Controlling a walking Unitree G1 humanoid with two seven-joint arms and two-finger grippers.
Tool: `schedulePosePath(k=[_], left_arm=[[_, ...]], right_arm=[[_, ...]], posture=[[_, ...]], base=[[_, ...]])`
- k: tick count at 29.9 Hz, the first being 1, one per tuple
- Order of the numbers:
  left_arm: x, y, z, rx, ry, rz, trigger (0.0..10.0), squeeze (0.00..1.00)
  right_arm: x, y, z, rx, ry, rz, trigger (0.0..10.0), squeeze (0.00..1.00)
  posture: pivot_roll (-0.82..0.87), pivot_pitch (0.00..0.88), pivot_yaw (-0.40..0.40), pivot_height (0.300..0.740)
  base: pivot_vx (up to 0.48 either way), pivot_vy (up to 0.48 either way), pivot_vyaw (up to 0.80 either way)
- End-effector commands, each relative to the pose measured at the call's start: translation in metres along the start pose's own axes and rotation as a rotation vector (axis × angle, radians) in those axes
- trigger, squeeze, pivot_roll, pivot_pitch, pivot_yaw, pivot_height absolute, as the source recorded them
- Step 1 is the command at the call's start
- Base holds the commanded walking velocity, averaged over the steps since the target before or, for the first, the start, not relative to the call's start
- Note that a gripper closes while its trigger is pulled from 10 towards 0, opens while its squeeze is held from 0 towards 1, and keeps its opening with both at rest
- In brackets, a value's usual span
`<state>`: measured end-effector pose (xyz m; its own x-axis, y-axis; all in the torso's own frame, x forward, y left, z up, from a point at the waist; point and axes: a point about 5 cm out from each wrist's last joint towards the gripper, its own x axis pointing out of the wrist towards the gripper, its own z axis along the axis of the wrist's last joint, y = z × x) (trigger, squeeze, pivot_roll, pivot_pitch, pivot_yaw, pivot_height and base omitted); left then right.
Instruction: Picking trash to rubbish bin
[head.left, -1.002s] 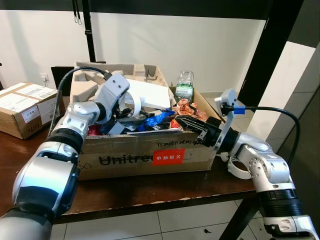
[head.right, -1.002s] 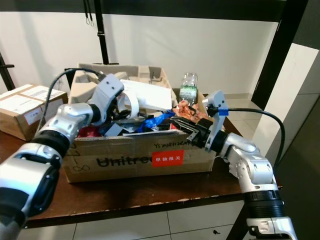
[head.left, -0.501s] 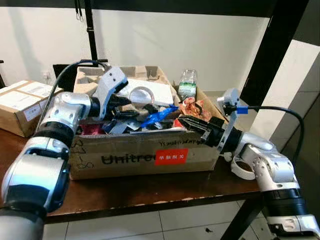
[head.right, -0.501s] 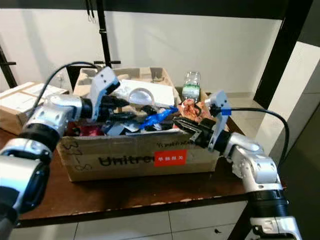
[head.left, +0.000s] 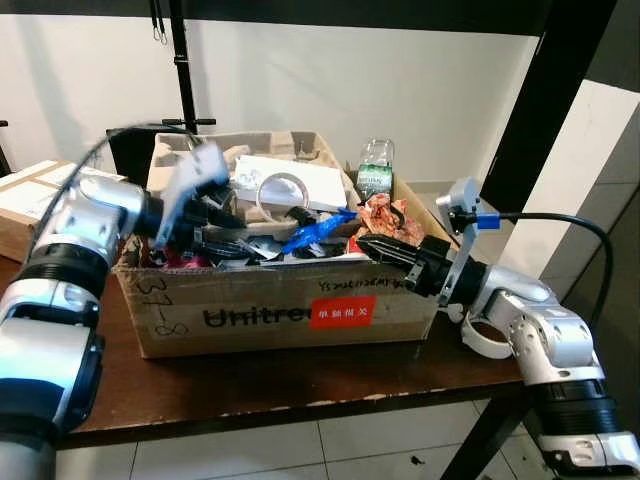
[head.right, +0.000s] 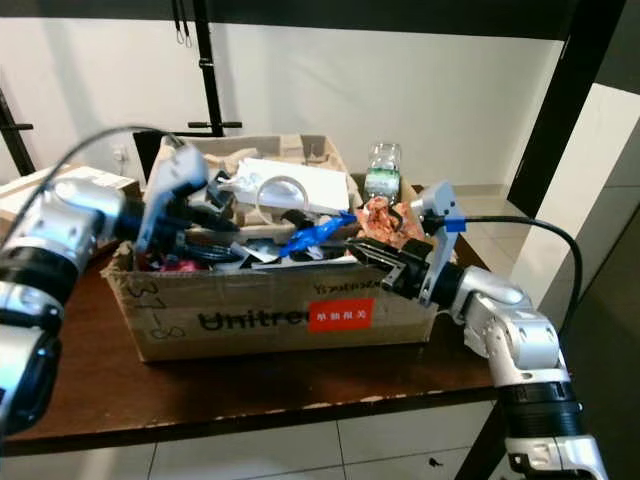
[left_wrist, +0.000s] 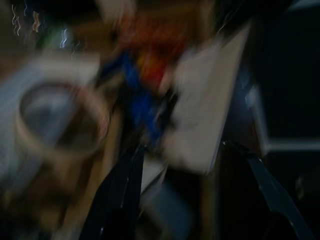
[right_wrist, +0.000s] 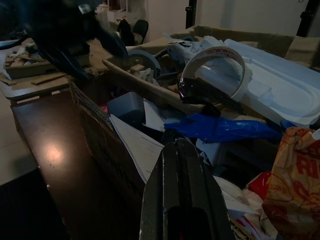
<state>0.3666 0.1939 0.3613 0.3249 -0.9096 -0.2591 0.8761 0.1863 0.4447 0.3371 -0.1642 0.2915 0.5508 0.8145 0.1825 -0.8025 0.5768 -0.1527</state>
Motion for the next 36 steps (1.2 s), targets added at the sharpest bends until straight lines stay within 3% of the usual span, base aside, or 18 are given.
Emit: schedulePosePath(k=[1, 3, 5, 9, 10, 12, 13, 16, 18, 19, 20, 24, 27, 32, 36], left_arm=[[-0.007, -0.005, 0.017, -0.026, -0.162, -0.068, 10.0, 0.0], [-0.006, -0.009, 0.019, -0.046, -0.22, -0.102, 10.0, 0.0], [-0.001, -0.021, 0.016, -0.082, -0.264, -0.165, 10.0, 0.0], [0.016, -0.049, -0.002, -0.149, -0.23, -0.299, 10.0, 0.0], [0.016, -0.049, -0.002, -0.149, -0.23, -0.299, 10.0, 0.0], [0.03, -0.072, -0.018, -0.215, -0.209, -0.391, 10.0, 0.0], [0.03, -0.072, -0.018, -0.215, -0.209, -0.391, 10.0, 0.0], [0.043, -0.101, -0.04, -0.275, -0.131, -0.477, 10.0, 0.0], [0.055, -0.125, -0.065, -0.316, -0.024, -0.514, 10.0, 0.0], [0.055, -0.125, -0.065, -0.316, -0.024, -0.514, 10.0, 0.0], [0.058, -0.135, -0.073, -0.323, 0.022, -0.515, 10.0, 0.0], [0.081, -0.155, -0.115, -0.326, 0.266, -0.325, 10.0, 0.0], [0.085, -0.167, -0.136, -0.368, 0.365, -0.266, 10.0, 0.0], [0.09, -0.201, -0.157, -0.545, 0.392, -0.24, 10.0, 0.0], [0.091, -0.216, -0.165, -0.592, 0.42, -0.235, 10.0, 0.0]], right_arm=[[-0.005, 0.004, 0.003, 0.027, -0.026, 0.028, 10.0, 0.0], [-0.006, 0.008, 0.003, 0.055, -0.036, 0.064, 10.0, 0.0], [-0.012, 0.021, -0.003, 0.086, -0.007, 0.179, 10.0, 0.0], [-0.022, 0.042, -0.012, 0.119, 0.049, 0.328, 10.0, 0.0], [-0.022, 0.042, -0.012, 0.119, 0.049, 0.328, 10.0, 0.0], [-0.025, 0.05, -0.012, 0.158, 0.043, 0.384, 10.0, 0.0], [-0.025, 0.05, -0.012, 0.158, 0.043, 0.384, 10.0, 0.0], [-0.029, 0.059, -0.017, 0.205, 0.06, 0.442, 10.0, 0.0], [-0.032, 0.07, -0.039, 0.201, 0.208, 0.475, 10.0, 0.0], [-0.032, 0.07, -0.039, 0.201, 0.208, 0.475, 10.0, 0.0], [-0.034, 0.075, -0.049, 0.195, 0.268, 0.487, 10.0, 0.0], [-0.036, 0.08, -0.091, 0.226, 0.429, 0.423, 10.0, 0.0], [-0.039, 0.084, -0.115, 0.235, 0.526, 0.389, 10.0, 0.0], [-0.051, 0.097, -0.149, 0.304, 0.644, 0.386, 10.0, 0.0], [-0.059, 0.103, -0.166, 0.327, 0.71, 0.38, 10.0, 0.0]], posture=[[-0.07, 0.111, -0.023, 0.74], [-0.07, 0.112, -0.022, 0.74], [-0.07, 0.115, -0.022, 0.74], [-0.07, 0.12, -0.022, 0.74], [-0.07, 0.12, -0.022, 0.74], [-0.06, 0.124, -0.022, 0.74], [-0.06, 0.124, -0.022, 0.74], [-0.07, 0.126, -0.02, 0.74], [-0.07, 0.128, -0.02, 0.74], [-0.07, 0.128, -0.02, 0.74], [-0.07, 0.129, -0.018, 0.74], [-0.07, 0.132, -0.019, 0.74], [-0.07, 0.132, -0.019, 0.74], [-0.07, 0.137, -0.02, 0.74], [-0.07, 0.138, -0.021, 0.74]], base=[[0.0, 0.0, 0.0], [0.0, 0.0, 0.0], [0.0, 0.0, 0.0], [0.0, 0.0, 0.0], [0.0, 0.0, 0.0], [0.0, 0.0, 0.0], [0.0, 0.0, 0.0], [0.0, 0.0, 0.0], [0.0, 0.0, 0.0], [0.0, 0.0, 0.0], [0.0, 0.0, 0.0], [0.0, 0.0, 0.0], [0.0, 0.0, 0.0], [0.0, 0.0, 0.0], [0.0, 0.0, 0.0]])
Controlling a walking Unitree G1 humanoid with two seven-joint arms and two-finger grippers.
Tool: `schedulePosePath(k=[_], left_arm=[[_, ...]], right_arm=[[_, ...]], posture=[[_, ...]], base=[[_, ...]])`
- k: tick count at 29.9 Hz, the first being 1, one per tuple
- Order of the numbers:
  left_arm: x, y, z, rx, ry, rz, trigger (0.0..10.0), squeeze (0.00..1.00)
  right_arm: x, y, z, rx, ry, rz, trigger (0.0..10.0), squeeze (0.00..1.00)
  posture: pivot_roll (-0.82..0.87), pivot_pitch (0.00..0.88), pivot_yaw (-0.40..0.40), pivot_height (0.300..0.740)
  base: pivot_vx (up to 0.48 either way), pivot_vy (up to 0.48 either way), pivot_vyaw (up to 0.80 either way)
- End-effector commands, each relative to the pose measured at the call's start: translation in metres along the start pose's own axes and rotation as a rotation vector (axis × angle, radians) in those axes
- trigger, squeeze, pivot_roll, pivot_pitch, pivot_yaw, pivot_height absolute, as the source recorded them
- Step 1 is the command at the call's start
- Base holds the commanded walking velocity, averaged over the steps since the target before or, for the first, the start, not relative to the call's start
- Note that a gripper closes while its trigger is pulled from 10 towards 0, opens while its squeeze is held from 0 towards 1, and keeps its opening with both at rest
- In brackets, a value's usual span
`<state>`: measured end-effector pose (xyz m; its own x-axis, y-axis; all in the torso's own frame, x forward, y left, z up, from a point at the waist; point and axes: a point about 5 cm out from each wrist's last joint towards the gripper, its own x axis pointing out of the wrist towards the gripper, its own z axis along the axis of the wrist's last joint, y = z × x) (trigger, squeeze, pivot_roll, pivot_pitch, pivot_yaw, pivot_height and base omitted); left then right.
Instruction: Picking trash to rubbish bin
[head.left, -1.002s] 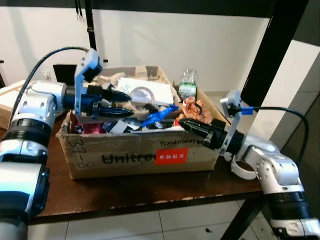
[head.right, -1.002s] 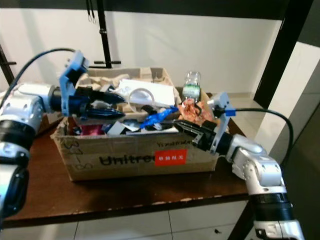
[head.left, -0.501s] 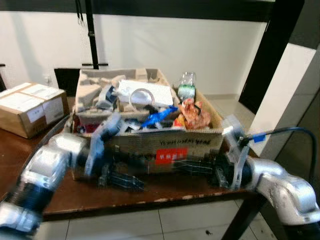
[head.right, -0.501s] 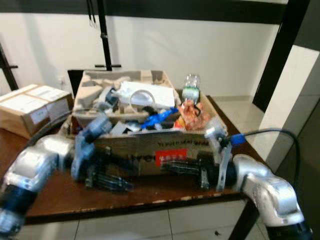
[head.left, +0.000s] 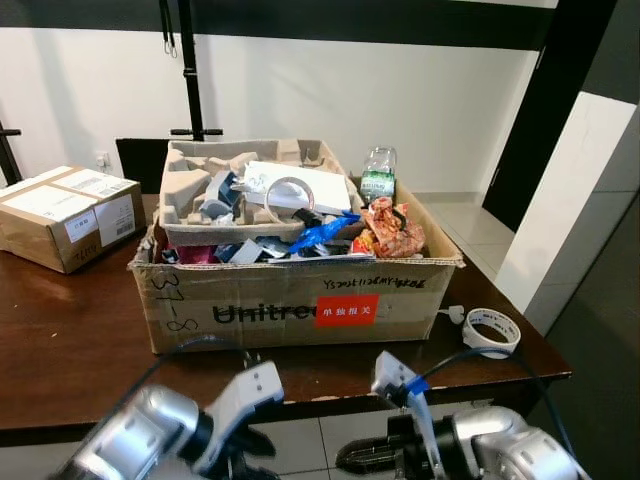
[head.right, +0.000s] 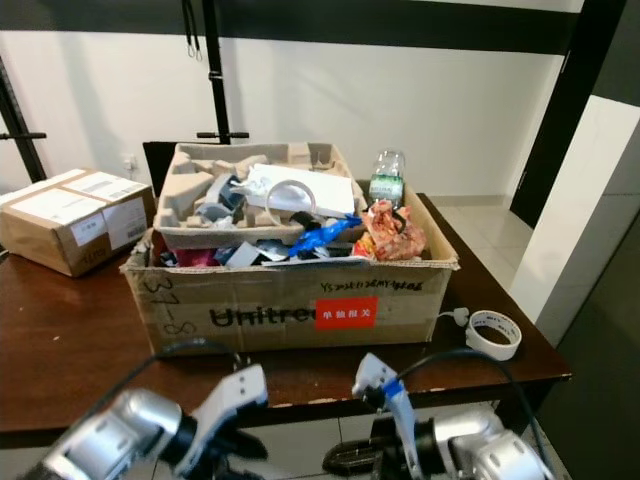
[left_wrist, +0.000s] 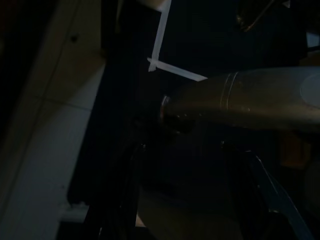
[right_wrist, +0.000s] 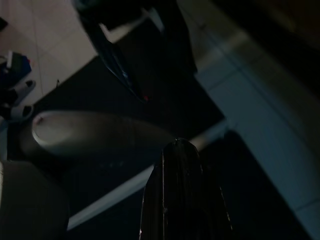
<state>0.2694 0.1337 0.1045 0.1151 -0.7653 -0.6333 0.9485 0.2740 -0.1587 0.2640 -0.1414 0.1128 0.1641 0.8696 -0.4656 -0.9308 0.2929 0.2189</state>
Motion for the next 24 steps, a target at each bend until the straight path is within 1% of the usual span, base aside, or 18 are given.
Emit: schedulePosePath(k=[1, 3, 6, 7, 8, 9, 11, 12, 13, 14, 16, 17, 18, 19, 20, 21, 22, 24], left_arm=[[0.007, -0.005, -0.008, -0.024, 0.026, 0.008, 10.0, 0.0], [0.014, -0.009, -0.021, -0.052, 0.065, 0.039, 10.0, 0.0], [0.017, -0.01, -0.026, -0.058, 0.086, 0.057, 10.0, 0.0], [0.02, -0.011, -0.035, -0.064, 0.125, 0.07, 10.0, 0.0], [0.02, -0.011, -0.035, -0.064, 0.125, 0.07, 10.0, 0.0], [0.023, -0.014, -0.046, -0.068, 0.178, 0.086, 10.0, 0.0], [0.023, -0.014, -0.046, -0.068, 0.178, 0.086, 10.0, 0.0], [0.025, -0.017, -0.063, -0.075, 0.266, 0.101, 10.0, 0.0], [0.027, -0.021, -0.079, -0.107, 0.329, 0.111, 10.0, 0.0], [0.027, -0.021, -0.079, -0.107, 0.329, 0.111, 10.0, 0.0], [0.028, -0.026, -0.099, -0.159, 0.395, 0.131, 10.0, 0.0], [0.028, -0.025, -0.111, -0.179, 0.43, 0.176, 10.0, 0.0], [0.026, -0.021, -0.117, -0.173, 0.462, 0.226, 10.0, 0.0], [0.026, -0.021, -0.117, -0.173, 0.462, 0.226, 10.0, 0.0], [0.025, -0.019, -0.121, -0.167, 0.482, 0.26, 10.0, 0.0], [0.025, -0.015, -0.126, -0.204, 0.484, 0.324, 10.0, 0.0], [0.025, -0.015, -0.126, -0.204, 0.484, 0.324, 10.0, 0.0], [0.027, -0.013, -0.13, -0.251, 0.466, 0.364, 10.0, 0.0]], right_arm=[[0.005, 0.001, -0.015, 0.02, 0.045, -0.004, 10.0, 0.0], [0.011, 0.002, -0.031, 0.048, 0.093, -0.007, 10.0, 0.0], [0.014, 0.002, -0.037, 0.057, 0.114, -0.01, 10.0, 0.0], [0.017, 0.004, -0.046, 0.076, 0.137, -0.003, 10.0, 0.0], [0.017, 0.004, -0.046, 0.076, 0.137, -0.003, 10.0, 0.0], [0.021, 0.006, -0.057, 0.104, 0.159, 0.001, 10.0, 0.0], [0.021, 0.006, -0.057, 0.104, 0.159, 0.001, 10.0, 0.0], [0.026, 0.008, -0.076, 0.151, 0.201, -0.014, 10.0, 0.0], [0.031, 0.01, -0.095, 0.197, 0.245, -0.043, 10.0, 0.0], [0.031, 0.01, -0.095, 0.197, 0.245, -0.043, 10.0, 0.0], [0.035, 0.012, -0.119, 0.25, 0.302, -0.107, 10.0, 0.0], [0.037, 0.007, -0.134, 0.305, 0.309, -0.227, 10.0, 0.0], [0.038, 0.006, -0.14, 0.341, 0.308, -0.28, 10.0, 0.0], [0.038, 0.006, -0.14, 0.341, 0.308, -0.28, 10.0, 0.0], [0.038, 0.005, -0.143, 0.363, 0.305, -0.308, 10.0, 0.0], [0.039, 0.006, -0.153, 0.4, 0.318, -0.355, 10.0, 0.0], [0.039, 0.006, -0.153, 0.4, 0.318, -0.355, 10.0, 0.0], [0.04, 0.006, -0.159, 0.406, 0.332, -0.396, 10.0, 0.0]], posture=[[-0.07, 0.138, -0.021, 0.74], [-0.07, 0.138, -0.021, 0.74], [-0.07, 0.138, -0.021, 0.74], [-0.07, 0.139, -0.019, 0.74], [-0.07, 0.139, -0.019, 0.74], [-0.07, 0.137, -0.018, 0.74], [-0.07, 0.137, -0.018, 0.74], [-0.07, 0.135, -0.016, 0.74], [-0.07, 0.135, -0.016, 0.74], [-0.07, 0.135, -0.016, 0.74], [-0.07, 0.131, -0.015, 0.74], [-0.07, 0.131, -0.015, 0.74], [-0.07, 0.126, -0.012, 0.74], [-0.07, 0.126, -0.012, 0.74], [-0.07, 0.126, -0.012, 0.74], [-0.06, 0.123, -0.009, 0.74], [-0.06, 0.123, -0.009, 0.74], [-0.06, 0.121, -0.009, 0.74]], base=[[0.0, 0.0, 0.0], [0.0, 0.0, 0.0], [0.0, 0.0, 0.0], [0.0, 0.0, 0.0], [0.0, 0.0, 0.0], [0.0, 0.0, 0.0], [0.0, 0.0, 0.0], [0.0, 0.0, 0.0], [0.0, 0.0, 0.0], [0.0, 0.0, 0.0], [0.0, 0.0, 0.0], [0.0, 0.0, 0.0], [0.0, 0.0, 0.0], [0.0, 0.0, 0.0], [0.0, 0.0, 0.0], [0.0, 0.0, 0.0], [0.0, 0.0, 0.0], [0.0, 0.0, 0.0]])
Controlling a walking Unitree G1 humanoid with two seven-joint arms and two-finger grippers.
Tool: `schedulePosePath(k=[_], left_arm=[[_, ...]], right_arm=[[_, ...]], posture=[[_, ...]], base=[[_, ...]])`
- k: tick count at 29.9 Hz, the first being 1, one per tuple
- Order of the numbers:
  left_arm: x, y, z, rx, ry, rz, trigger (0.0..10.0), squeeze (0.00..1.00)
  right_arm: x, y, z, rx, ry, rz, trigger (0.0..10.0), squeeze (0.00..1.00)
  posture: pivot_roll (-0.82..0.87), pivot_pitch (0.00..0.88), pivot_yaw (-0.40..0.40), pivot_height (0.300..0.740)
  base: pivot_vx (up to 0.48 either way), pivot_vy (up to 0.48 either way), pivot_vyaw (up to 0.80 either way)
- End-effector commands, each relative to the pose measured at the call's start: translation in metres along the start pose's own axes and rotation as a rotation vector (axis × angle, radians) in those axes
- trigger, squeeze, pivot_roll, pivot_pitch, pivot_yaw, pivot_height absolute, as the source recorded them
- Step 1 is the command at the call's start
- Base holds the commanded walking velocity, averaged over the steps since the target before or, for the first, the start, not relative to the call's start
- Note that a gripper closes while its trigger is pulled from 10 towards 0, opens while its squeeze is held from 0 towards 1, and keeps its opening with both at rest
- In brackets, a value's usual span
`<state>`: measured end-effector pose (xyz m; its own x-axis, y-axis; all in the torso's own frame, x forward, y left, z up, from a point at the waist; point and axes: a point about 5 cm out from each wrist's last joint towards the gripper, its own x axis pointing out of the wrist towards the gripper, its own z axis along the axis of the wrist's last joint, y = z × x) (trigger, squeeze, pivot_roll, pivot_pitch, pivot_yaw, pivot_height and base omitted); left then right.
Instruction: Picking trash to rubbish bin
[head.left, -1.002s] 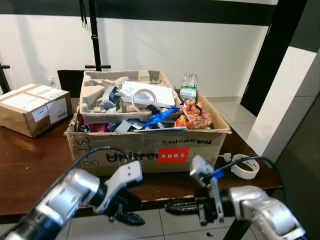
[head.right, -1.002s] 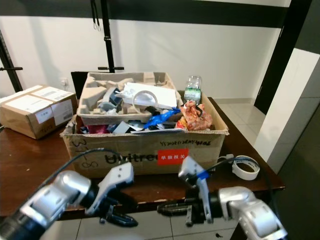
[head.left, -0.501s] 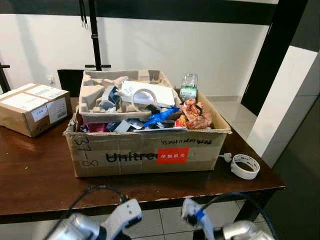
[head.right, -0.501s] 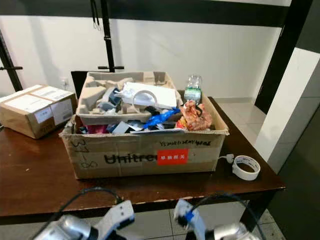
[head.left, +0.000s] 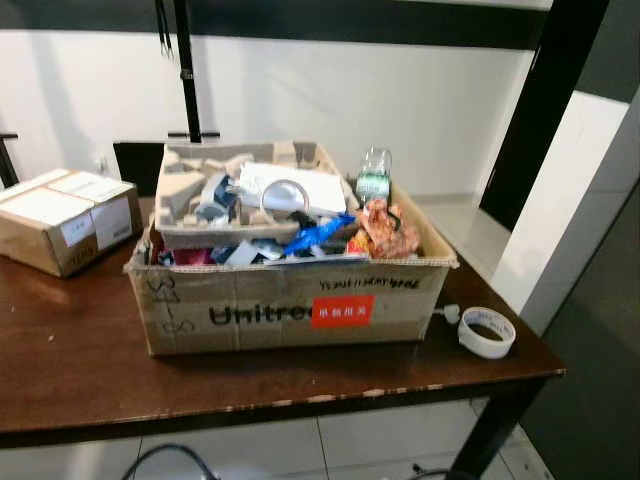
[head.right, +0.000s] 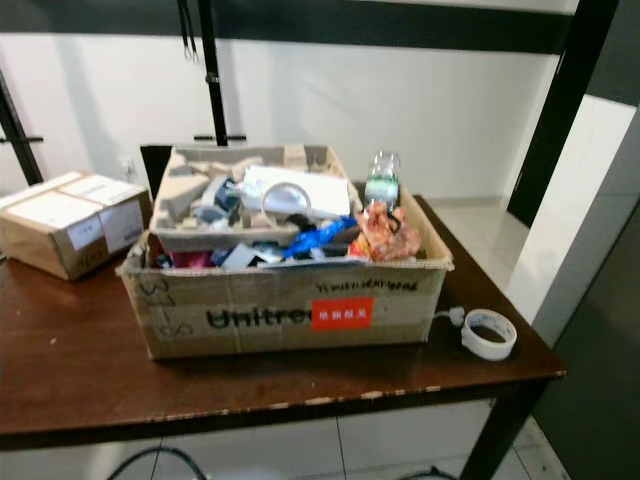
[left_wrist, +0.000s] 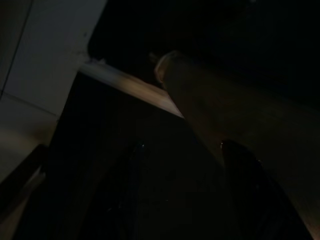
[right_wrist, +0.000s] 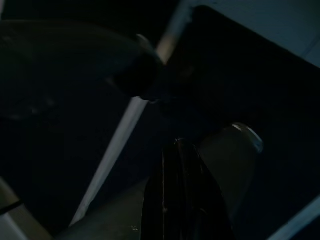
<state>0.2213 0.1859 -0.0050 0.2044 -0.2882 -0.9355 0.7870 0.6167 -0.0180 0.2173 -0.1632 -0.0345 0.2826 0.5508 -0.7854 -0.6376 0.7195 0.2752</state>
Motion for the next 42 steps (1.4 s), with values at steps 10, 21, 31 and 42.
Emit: schedulePosePath(k=[10, 21, 31, 42], left_arm=[[0.033, 0.014, -0.012, -0.339, -0.197, 0.362, 10.0, 0.0], [0.044, 0.005, -0.038, -0.495, -0.173, 0.478, 10.0, 0.0], [0.052, -0.004, -0.042, -0.472, -0.176, 0.515, 10.0, 0.0], [0.062, -0.022, -0.039, -0.466, -0.19, 0.471, 10.0, 0.0]], right_arm=[[0.013, -0.012, -0.026, 0.281, -0.117, -0.344, 10.0, 0.0], [0.015, -0.015, -0.033, 0.424, -0.173, -0.522, 10.0, 0.0], [0.02, -0.007, -0.045, 0.503, -0.176, -0.583, 10.0, 0.0], [0.022, 0.007, -0.076, 0.513, -0.089, -0.612, 10.0, 0.0]], posture=[[-0.07, 0.102, -0.015, 0.74], [-0.07, 0.066, -0.021, 0.74], [-0.08, 0.082, -0.009, 0.74], [-0.06, 0.0, -0.024, 0.74]], base=[[0.0, 0.0, 0.0], [0.0, 0.0, 0.0], [0.0, 0.0, 0.0], [0.0, 0.0, 0.0]])
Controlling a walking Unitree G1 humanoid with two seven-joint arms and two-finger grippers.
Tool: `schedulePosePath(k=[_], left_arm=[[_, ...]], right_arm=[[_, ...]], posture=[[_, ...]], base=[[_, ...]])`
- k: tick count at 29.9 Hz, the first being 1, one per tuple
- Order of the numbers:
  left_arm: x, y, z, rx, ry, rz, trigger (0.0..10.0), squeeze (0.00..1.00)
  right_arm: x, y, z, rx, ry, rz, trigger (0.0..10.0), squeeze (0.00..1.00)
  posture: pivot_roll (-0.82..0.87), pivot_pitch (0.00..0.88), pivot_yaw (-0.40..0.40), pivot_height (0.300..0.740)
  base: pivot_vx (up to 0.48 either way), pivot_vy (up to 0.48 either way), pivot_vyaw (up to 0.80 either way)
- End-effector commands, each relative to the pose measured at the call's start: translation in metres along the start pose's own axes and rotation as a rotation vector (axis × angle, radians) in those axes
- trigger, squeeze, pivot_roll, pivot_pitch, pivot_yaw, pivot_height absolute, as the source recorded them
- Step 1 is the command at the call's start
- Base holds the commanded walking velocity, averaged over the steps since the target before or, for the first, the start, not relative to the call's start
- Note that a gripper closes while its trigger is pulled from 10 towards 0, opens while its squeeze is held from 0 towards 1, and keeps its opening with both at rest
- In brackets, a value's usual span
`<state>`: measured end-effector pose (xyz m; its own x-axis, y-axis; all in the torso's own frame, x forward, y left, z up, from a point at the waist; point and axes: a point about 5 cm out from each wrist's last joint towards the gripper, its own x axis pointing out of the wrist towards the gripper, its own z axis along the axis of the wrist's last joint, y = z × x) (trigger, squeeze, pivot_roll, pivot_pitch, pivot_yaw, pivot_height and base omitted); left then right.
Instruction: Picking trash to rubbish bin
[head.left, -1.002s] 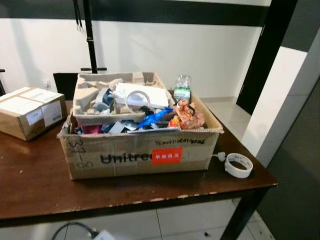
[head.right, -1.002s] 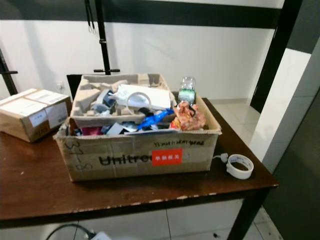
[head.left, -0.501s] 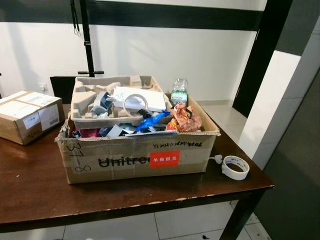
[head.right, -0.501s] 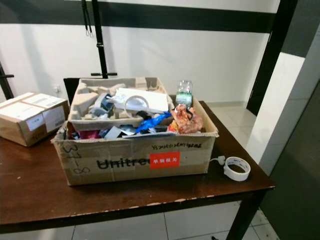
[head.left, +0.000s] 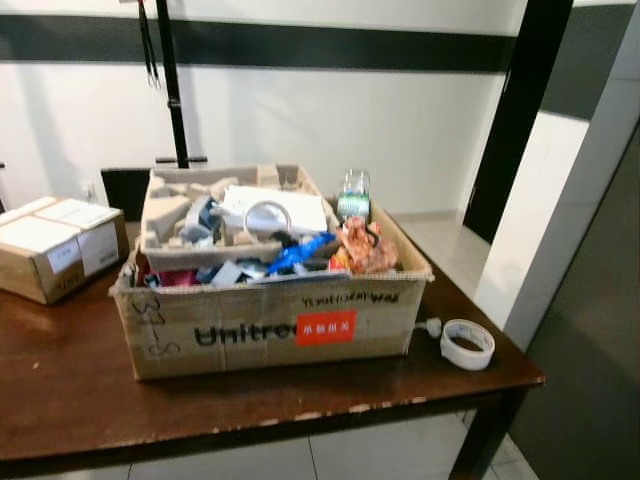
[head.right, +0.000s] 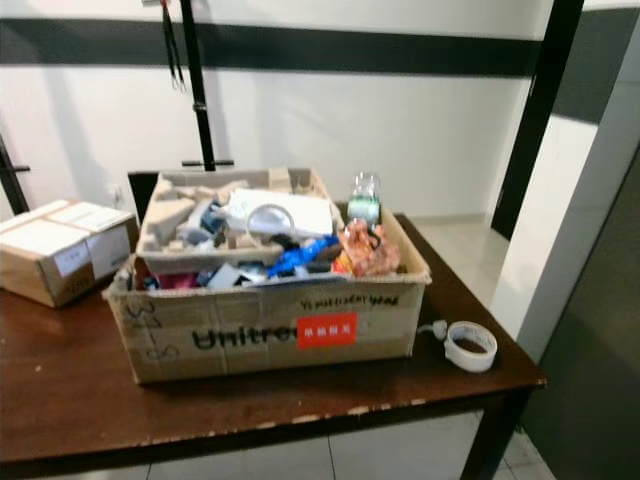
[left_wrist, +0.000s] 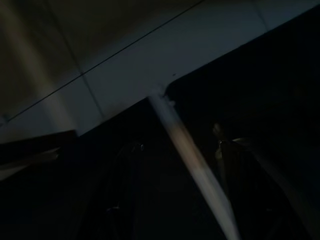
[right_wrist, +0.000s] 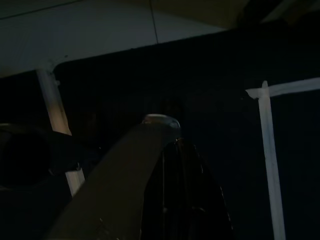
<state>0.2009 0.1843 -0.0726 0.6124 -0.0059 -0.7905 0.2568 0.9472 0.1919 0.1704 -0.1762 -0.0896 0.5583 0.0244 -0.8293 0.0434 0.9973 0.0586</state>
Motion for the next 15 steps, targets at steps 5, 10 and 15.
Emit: schedulePosePath(k=[5, 10, 15], left_arm=[[-0.001, -0.004, -0.009, 0.016, 0.022, -0.009, 10.0, 0.0], [-0.002, 0.001, -0.013, -0.002, 0.031, 0.018, 10.0, 0.0], [-0.002, 0.001, -0.015, -0.006, 0.039, 0.023, 10.0, 0.0]], right_arm=[[0.0, -0.002, -0.003, 0.018, -0.001, -0.023, 10.0, 0.0], [0.001, 0.006, -0.002, -0.022, 0.002, 0.016, 10.0, 0.0], [0.001, 0.008, -0.003, -0.047, 0.004, 0.024, 10.0, 0.0]], posture=[[-0.04, 0.0, -0.031, 0.74], [-0.03, 0.0, -0.031, 0.74], [-0.03, 0.0, -0.039, 0.74]], base=[[0.0, 0.0, 0.0], [0.0, 0.0, 0.0], [0.0, 0.0, 0.0]])
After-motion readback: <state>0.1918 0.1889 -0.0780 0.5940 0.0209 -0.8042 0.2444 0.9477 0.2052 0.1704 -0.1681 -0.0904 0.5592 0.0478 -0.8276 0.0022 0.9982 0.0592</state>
